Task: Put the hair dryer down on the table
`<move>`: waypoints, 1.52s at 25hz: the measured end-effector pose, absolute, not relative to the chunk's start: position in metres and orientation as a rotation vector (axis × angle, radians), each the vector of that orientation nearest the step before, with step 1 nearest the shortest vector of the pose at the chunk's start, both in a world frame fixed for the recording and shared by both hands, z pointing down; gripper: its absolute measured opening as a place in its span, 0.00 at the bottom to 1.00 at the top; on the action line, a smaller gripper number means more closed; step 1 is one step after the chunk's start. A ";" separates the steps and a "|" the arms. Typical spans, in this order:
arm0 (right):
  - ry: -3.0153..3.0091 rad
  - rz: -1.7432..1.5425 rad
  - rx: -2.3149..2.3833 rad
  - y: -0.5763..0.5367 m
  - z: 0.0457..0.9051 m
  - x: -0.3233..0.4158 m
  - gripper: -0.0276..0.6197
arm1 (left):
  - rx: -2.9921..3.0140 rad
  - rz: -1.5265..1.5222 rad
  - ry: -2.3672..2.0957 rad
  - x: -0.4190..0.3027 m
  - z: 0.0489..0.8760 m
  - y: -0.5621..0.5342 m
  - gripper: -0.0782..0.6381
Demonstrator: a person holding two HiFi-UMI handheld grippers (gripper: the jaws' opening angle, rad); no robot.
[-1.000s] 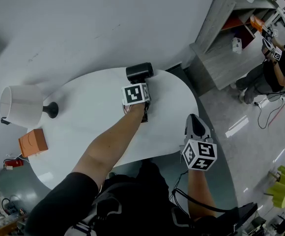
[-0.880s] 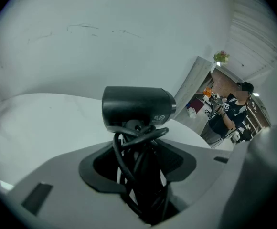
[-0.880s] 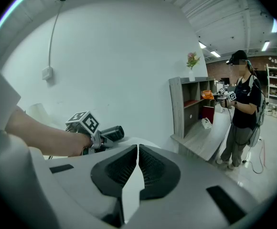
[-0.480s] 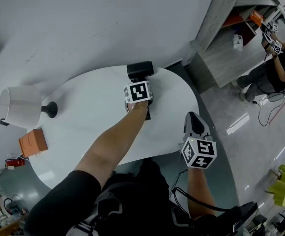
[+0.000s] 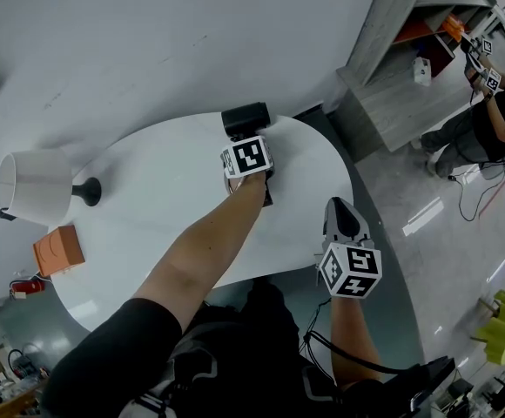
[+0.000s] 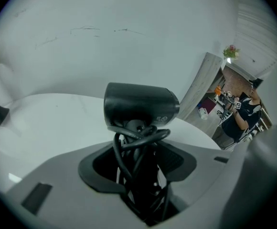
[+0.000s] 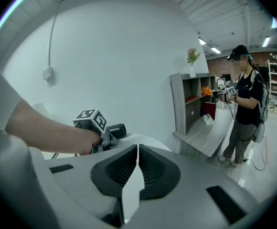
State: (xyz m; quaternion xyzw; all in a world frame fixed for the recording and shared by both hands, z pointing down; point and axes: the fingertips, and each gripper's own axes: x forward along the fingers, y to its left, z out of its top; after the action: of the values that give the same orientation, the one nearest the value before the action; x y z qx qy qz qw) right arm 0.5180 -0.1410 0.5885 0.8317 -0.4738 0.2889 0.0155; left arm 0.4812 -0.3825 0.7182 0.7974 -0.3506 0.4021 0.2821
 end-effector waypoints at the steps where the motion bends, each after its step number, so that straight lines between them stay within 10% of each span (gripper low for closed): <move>1: -1.472 0.902 2.588 -0.140 0.589 0.518 0.08 | 2.132 1.076 -0.948 0.481 0.718 -0.383 0.42; 19: -1.508 0.908 2.595 -0.123 0.593 0.504 0.08 | 2.179 0.988 -0.921 0.473 0.704 -0.374 0.61; 38: -1.689 0.708 2.544 -0.170 0.517 0.470 0.08 | 2.598 0.484 -0.766 0.372 0.555 -0.367 0.57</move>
State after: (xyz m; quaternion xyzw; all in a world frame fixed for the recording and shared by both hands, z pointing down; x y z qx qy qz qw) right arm 0.4700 -0.1697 0.5169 0.8115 -0.5388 0.2260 0.0034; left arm 0.3723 -0.3665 0.5549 0.9264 -0.2731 0.1726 0.1936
